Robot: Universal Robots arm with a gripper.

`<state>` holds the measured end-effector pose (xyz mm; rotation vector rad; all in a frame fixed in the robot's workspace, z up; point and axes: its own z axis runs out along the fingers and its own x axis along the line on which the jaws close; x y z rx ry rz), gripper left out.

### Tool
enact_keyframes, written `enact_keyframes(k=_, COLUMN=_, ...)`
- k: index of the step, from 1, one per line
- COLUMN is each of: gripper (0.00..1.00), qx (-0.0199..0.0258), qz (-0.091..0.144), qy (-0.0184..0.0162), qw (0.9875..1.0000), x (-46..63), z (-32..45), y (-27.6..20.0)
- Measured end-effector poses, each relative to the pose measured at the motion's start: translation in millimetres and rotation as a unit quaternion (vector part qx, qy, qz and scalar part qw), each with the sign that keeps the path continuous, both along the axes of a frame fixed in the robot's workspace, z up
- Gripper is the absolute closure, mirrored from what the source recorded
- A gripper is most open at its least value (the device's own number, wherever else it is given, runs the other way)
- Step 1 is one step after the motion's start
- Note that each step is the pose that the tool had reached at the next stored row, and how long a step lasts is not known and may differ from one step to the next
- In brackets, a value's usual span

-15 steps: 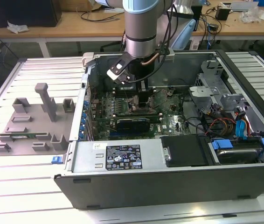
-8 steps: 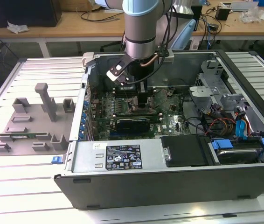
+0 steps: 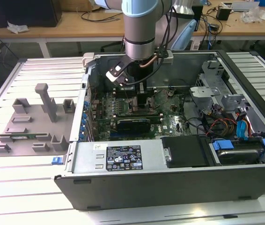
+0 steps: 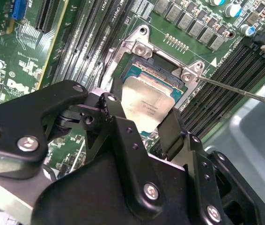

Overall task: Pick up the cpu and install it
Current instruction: 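Place the cpu into insertion slot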

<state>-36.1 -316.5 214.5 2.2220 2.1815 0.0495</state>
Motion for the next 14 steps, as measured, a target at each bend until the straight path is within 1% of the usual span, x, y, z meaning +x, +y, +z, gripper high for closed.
enact_keyframes(k=3, gripper=0.45, qx=0.0, qz=-0.006, qy=0.0, qw=1.0, x=0.0, z=-2.4, y=0.0)
enact_keyframes(k=4, gripper=0.45, qx=0.0, qz=-0.007, qy=0.0, qw=1.0, x=-0.1, z=-4.2, y=0.2)
enact_keyframes(k=14, gripper=0.45, qx=0.0004, qz=-0.007, qy=0.0, qw=1.0, x=-0.1, z=-11.8, y=1.0)
